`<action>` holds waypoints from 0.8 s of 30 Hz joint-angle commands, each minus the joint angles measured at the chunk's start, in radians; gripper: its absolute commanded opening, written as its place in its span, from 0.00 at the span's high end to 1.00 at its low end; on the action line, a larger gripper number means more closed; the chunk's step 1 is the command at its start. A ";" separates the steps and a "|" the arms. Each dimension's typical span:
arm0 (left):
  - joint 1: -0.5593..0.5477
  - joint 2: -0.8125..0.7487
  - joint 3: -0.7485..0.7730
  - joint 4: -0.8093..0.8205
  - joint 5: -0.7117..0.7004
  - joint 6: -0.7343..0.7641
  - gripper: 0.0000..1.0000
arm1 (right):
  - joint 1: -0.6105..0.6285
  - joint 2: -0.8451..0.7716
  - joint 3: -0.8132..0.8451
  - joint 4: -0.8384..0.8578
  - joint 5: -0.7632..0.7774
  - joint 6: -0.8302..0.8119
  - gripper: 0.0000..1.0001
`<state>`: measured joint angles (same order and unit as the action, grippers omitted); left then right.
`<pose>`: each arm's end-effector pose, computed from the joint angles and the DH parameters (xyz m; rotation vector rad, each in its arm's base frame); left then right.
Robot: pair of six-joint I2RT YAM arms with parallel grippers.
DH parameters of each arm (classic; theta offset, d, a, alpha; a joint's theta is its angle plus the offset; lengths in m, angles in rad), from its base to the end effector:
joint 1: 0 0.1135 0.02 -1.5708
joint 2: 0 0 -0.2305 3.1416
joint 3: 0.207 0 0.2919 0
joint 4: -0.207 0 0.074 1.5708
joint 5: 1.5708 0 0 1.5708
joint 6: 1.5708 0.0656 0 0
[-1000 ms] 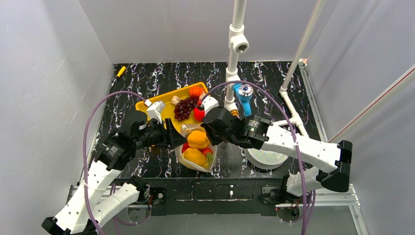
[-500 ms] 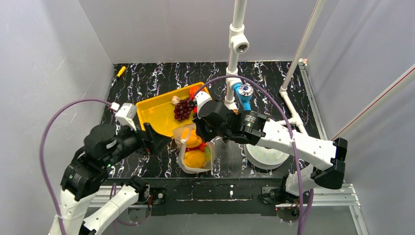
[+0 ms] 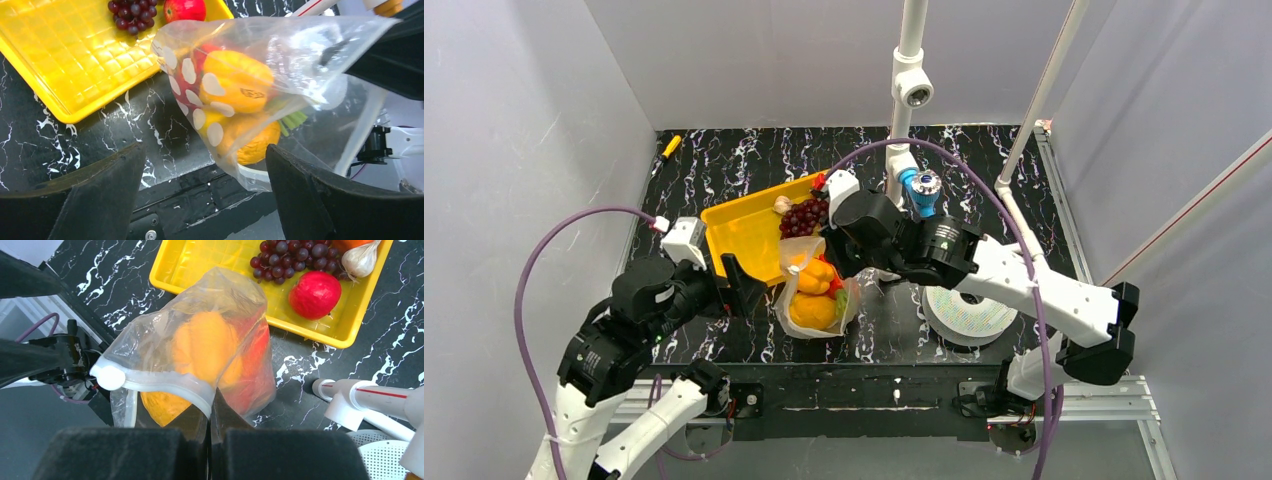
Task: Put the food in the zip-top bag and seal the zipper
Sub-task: Pick up the fake vegetable from the bin.
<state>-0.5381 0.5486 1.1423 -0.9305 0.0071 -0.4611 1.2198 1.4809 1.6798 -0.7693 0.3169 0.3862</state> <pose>0.1357 -0.0815 0.3971 0.0807 1.9653 -0.6746 0.1506 0.3519 0.3847 -0.7030 2.0547 0.6106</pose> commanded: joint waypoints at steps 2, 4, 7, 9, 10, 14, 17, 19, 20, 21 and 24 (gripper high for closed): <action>0.003 0.042 -0.040 0.001 -0.045 -0.001 0.10 | 0.003 -0.103 0.041 0.010 -0.024 -0.002 0.99; 0.003 0.077 -0.041 -0.002 -0.072 -0.011 0.09 | 0.003 -0.130 0.034 0.000 -0.035 0.012 0.99; 0.003 0.152 -0.033 0.009 -0.111 -0.013 0.05 | 0.003 -0.181 0.005 -0.006 -0.041 0.031 0.99; 0.005 0.209 -0.028 0.039 -0.118 0.003 0.03 | 0.003 -0.211 -0.022 -0.007 -0.023 0.039 0.99; 0.010 0.242 -0.026 0.060 -0.118 0.013 0.03 | 0.003 -0.226 -0.035 -0.006 -0.013 0.043 0.99; 0.118 0.381 -0.025 0.158 -0.008 0.045 0.03 | 0.003 -0.260 -0.082 0.008 0.008 0.055 0.99; 0.295 0.487 -0.032 0.261 0.238 0.038 0.03 | 0.003 -0.262 -0.094 0.010 0.018 0.067 0.99; 0.357 0.586 0.009 0.293 0.283 0.053 0.03 | 0.003 -0.259 -0.105 0.015 0.023 0.073 0.99; 0.369 0.642 0.040 0.299 0.282 0.066 0.03 | 0.003 -0.255 -0.110 0.019 0.025 0.078 0.99; 0.373 0.700 0.076 0.297 0.270 0.078 0.03 | 0.002 -0.249 -0.112 0.022 0.026 0.081 0.99; 0.376 0.870 0.161 0.321 0.260 0.083 0.06 | 0.002 -0.229 -0.101 0.021 0.030 0.088 0.99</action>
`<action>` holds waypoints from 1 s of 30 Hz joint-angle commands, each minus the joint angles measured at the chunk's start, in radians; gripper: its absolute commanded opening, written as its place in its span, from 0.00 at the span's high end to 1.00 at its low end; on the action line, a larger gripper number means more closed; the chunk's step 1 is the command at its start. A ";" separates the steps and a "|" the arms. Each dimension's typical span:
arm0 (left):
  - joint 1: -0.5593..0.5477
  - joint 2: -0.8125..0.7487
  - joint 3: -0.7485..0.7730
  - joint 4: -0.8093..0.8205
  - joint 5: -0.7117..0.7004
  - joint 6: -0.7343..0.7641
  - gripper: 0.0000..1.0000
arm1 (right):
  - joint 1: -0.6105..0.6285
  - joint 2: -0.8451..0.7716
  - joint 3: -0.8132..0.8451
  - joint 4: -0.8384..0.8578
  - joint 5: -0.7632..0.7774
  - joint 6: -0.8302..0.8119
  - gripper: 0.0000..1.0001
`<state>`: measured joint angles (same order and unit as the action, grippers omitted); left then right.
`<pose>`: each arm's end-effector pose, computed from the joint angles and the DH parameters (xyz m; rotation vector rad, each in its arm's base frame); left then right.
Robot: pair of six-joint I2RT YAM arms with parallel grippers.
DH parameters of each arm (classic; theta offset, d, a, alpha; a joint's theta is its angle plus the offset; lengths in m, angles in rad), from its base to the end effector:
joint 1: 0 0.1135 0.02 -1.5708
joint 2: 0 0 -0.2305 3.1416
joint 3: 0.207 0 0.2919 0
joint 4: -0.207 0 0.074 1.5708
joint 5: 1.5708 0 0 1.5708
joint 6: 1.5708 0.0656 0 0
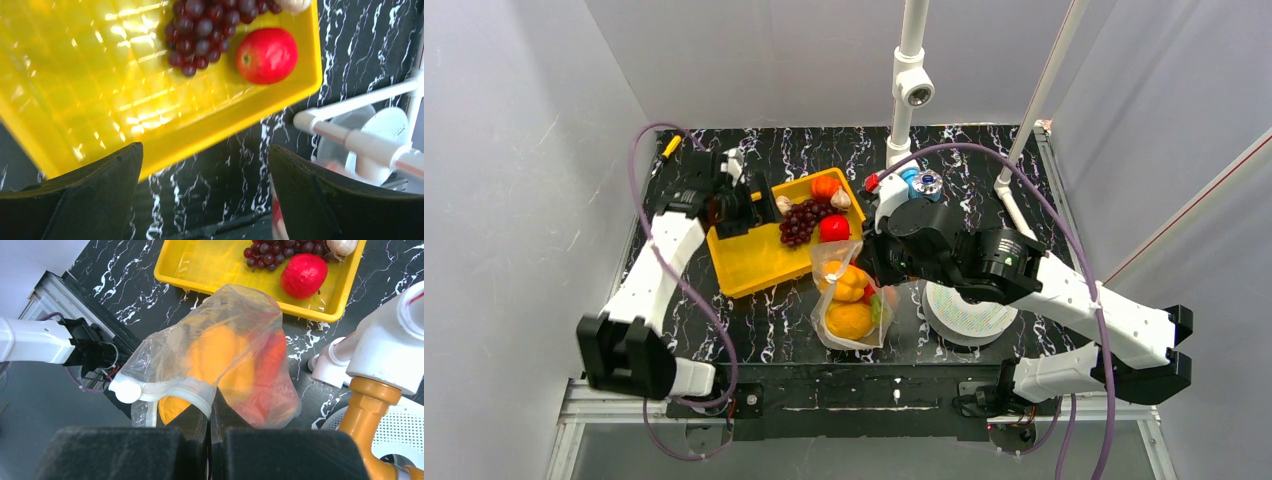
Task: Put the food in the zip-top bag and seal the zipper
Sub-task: Pick up the fake vegetable from the bin.
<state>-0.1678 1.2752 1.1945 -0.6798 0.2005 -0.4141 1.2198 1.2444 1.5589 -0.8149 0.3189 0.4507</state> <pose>0.3356 -0.0701 0.2755 -0.1896 2.3640 -0.5198 0.1289 0.2923 0.4119 -0.6051 2.0315 0.7000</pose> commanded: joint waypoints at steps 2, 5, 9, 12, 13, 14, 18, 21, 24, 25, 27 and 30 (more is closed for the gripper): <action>0.007 0.238 0.137 0.121 0.044 0.014 0.08 | 0.002 0.023 0.033 0.066 0.026 0.024 0.99; 0.007 0.355 0.170 0.199 0.019 -0.032 0.12 | 0.003 0.045 0.055 0.064 0.028 0.023 0.99; 0.005 0.488 0.242 0.224 -0.047 -0.070 0.16 | 0.002 0.066 0.074 0.059 0.034 0.021 0.99; 0.005 0.543 0.257 0.253 -0.108 -0.076 0.16 | 0.002 0.073 0.079 0.057 0.038 0.019 0.99; 0.005 0.560 0.253 0.263 -0.118 -0.081 0.16 | 0.002 0.075 0.080 0.057 0.040 0.017 0.99; 0.004 0.574 0.242 0.281 -0.120 -0.085 0.16 | 0.002 0.077 0.081 0.056 0.042 0.014 0.99; 0.004 0.626 0.215 0.366 -0.089 -0.115 0.16 | 0.002 0.089 0.089 0.045 0.063 0.007 0.99; 0.004 0.648 0.228 0.370 -0.111 -0.125 0.16 | 0.001 0.090 0.092 0.039 0.069 0.006 0.99; 0.005 0.670 0.236 0.373 -0.147 -0.118 0.16 | 0.001 0.091 0.089 0.035 0.073 0.010 0.99; 0.005 0.682 0.242 0.375 -0.149 -0.118 0.16 | 0.001 0.091 0.088 0.035 0.073 0.010 0.99; 0.006 0.710 0.256 0.379 -0.124 -0.127 0.16 | 0.001 0.097 0.090 0.032 0.069 0.012 0.99; 0.010 0.745 0.269 0.389 -0.100 -0.177 0.14 | 0.002 0.113 0.099 0.020 0.060 0.016 0.99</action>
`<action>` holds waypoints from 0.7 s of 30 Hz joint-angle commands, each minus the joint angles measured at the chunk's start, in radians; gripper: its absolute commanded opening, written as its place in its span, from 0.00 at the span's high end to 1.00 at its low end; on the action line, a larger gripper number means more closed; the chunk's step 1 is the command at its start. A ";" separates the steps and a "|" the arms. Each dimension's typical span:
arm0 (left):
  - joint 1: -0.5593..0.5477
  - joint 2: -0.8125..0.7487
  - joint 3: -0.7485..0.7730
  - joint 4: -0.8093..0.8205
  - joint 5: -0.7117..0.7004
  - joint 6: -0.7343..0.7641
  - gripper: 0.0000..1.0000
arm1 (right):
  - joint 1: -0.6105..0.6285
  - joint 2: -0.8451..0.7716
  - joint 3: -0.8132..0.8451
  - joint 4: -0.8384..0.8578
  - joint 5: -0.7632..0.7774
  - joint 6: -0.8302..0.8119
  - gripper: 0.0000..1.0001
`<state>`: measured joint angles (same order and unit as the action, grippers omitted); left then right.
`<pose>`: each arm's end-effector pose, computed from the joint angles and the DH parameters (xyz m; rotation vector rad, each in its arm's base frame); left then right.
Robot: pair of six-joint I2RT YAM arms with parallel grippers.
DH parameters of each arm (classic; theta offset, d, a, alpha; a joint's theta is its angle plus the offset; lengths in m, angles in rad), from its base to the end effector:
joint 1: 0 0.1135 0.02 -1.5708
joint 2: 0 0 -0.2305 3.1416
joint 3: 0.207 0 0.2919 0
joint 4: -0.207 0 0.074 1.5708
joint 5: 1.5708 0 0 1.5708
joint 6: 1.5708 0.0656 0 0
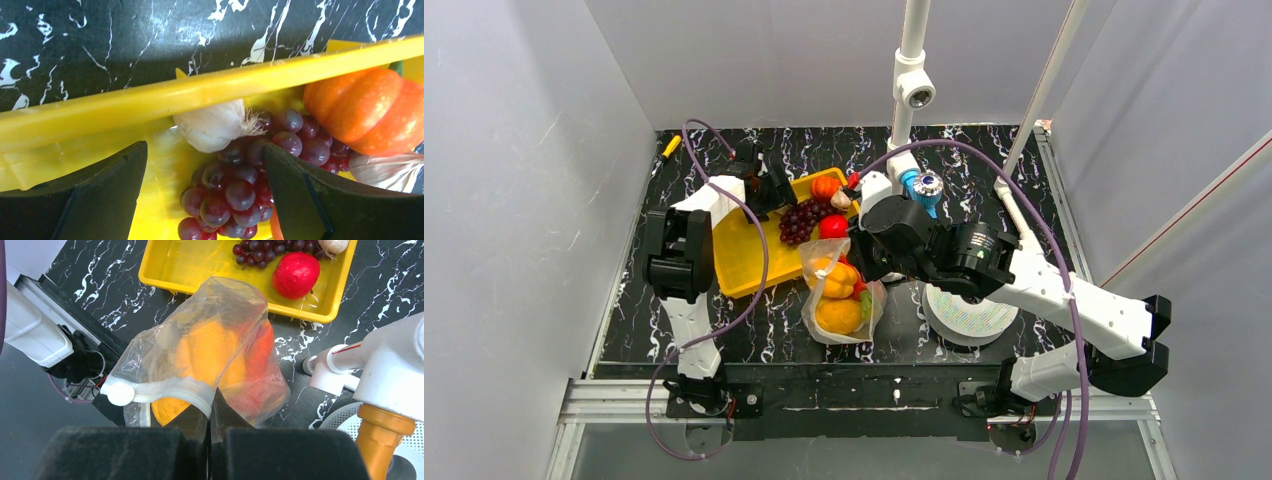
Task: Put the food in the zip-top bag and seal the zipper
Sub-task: Pick up the fake vegetable from the bin.
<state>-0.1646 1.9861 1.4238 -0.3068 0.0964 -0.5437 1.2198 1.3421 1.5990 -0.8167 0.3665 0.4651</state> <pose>0.4691 -0.0843 0.1165 -0.4246 2.4459 -0.4273 0.1401 0.3144 0.3968 -0.5846 2.0710 0.6201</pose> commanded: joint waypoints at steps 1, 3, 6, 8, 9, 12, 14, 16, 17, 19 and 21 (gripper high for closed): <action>0.008 0.039 0.044 0.016 0.008 -0.058 0.14 | 0.001 0.021 0.062 0.016 0.008 0.003 0.99; 0.013 0.037 0.043 0.020 0.009 -0.070 0.15 | 0.001 0.028 0.066 0.008 0.002 0.010 0.99; 0.018 0.030 0.036 0.035 0.011 -0.066 0.26 | 0.002 0.034 0.067 0.006 -0.006 0.019 0.99; 0.020 0.035 0.039 0.031 0.012 -0.053 0.36 | 0.001 0.035 0.068 0.005 -0.011 0.023 0.99; 0.020 0.039 0.043 0.026 0.013 -0.048 0.40 | 0.002 0.038 0.070 0.004 -0.012 0.024 0.99; 0.021 0.059 0.065 -0.011 0.016 -0.024 0.54 | 0.002 0.042 0.076 0.001 -0.013 0.026 0.99; 0.020 0.062 0.077 -0.030 0.010 -0.009 0.58 | 0.002 0.046 0.076 0.001 -0.013 0.026 0.99; 0.020 0.053 0.083 -0.048 -0.005 0.006 0.59 | 0.002 0.049 0.074 0.001 -0.014 0.026 0.99; 0.021 0.042 0.085 -0.057 -0.010 0.012 0.59 | 0.001 0.048 0.072 0.002 -0.015 0.028 0.99; 0.020 0.015 0.086 -0.073 -0.016 0.022 0.59 | 0.001 0.051 0.068 0.004 -0.017 0.028 0.99; 0.021 -0.019 0.085 -0.092 -0.020 0.026 0.59 | 0.001 0.051 0.063 0.008 -0.018 0.027 0.99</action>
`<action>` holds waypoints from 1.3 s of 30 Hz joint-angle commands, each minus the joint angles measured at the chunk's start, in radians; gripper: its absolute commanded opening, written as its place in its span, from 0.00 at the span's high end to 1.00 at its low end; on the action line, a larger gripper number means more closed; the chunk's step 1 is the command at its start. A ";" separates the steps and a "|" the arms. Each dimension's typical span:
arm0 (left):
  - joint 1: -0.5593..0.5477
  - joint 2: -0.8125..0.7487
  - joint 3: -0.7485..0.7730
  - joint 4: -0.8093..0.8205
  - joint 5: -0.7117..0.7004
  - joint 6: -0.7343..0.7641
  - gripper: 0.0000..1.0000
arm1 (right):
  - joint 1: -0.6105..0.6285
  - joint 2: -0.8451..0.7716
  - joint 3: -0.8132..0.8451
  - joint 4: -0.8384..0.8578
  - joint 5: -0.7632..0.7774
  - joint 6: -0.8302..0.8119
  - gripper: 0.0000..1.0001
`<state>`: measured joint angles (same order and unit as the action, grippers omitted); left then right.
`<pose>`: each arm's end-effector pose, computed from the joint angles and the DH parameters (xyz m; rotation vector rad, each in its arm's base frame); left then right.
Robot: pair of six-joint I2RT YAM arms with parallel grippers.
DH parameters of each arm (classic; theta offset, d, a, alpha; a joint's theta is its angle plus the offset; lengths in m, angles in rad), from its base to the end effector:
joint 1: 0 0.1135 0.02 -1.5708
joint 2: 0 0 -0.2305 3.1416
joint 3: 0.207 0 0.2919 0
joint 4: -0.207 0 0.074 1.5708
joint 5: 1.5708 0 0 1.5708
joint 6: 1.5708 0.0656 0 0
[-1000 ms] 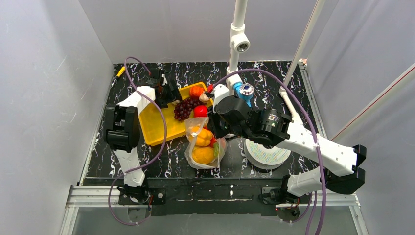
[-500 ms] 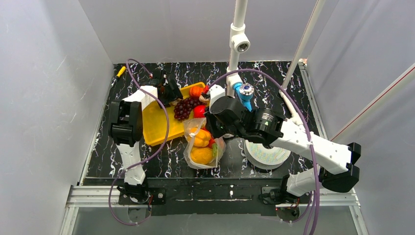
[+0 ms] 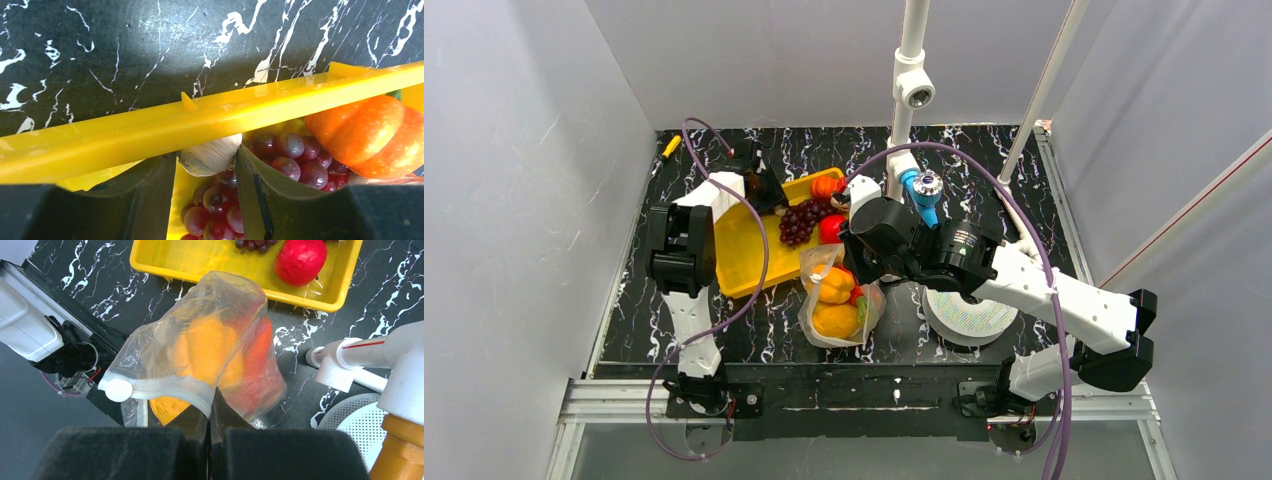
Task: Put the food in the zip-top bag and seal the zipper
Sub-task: Pick up the fake vegetable from the bin, then place the fake vegetable in the zipper food storage bag.
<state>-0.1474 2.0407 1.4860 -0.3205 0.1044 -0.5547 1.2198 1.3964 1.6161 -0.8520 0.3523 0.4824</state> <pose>0.4817 -0.0784 0.1127 -0.4572 2.4469 -0.4324 0.1434 0.3257 0.3812 -0.6105 2.1335 0.5834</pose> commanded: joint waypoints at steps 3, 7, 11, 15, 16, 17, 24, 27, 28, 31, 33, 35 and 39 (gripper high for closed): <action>0.003 -0.148 0.020 -0.117 -0.040 0.042 0.60 | 0.001 -0.007 0.041 0.050 0.002 0.000 0.99; 0.003 -0.284 -0.028 -0.171 -0.024 0.055 0.59 | 0.002 -0.010 0.042 0.059 0.006 -0.015 0.99; 0.006 -0.453 -0.092 -0.300 0.101 0.060 0.57 | 0.002 -0.020 0.039 0.073 0.006 -0.027 0.99; 0.012 -0.715 -0.241 -0.347 0.227 0.052 0.56 | 0.002 -0.037 0.012 0.112 0.006 -0.034 0.99; 0.015 -0.794 -0.284 -0.349 0.255 0.043 0.55 | 0.002 -0.039 0.008 0.120 0.002 -0.036 0.99; 0.018 -0.892 -0.320 -0.350 0.287 0.030 0.55 | 0.002 -0.041 0.004 0.129 -0.003 -0.037 0.99; 0.018 -1.343 -0.486 -0.254 0.595 -0.166 0.52 | 0.001 -0.041 0.000 0.163 0.008 -0.039 0.99; 0.015 -1.414 -0.515 -0.170 0.740 -0.272 0.53 | 0.001 -0.031 0.013 0.149 0.054 -0.025 0.99; 0.008 -1.432 -0.523 -0.141 0.767 -0.302 0.54 | 0.001 -0.027 0.019 0.144 0.065 -0.021 0.99; -0.020 -1.472 -0.510 -0.106 0.796 -0.333 0.56 | 0.000 -0.011 0.043 0.136 0.080 -0.010 0.99; -0.050 -1.478 -0.516 -0.068 0.803 -0.360 0.56 | -0.003 0.005 0.064 0.127 0.086 0.008 0.99; -0.107 -1.457 -0.542 -0.008 0.803 -0.399 0.56 | -0.012 0.019 0.089 0.117 0.081 0.052 0.99; -0.376 -1.357 -0.525 -0.022 0.647 -0.336 0.58 | -0.031 0.040 0.122 0.125 0.050 0.126 0.99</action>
<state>-0.3322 0.5994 0.9564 -0.3830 0.8241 -0.9026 1.2062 1.4297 1.6579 -0.7844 0.3975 0.5220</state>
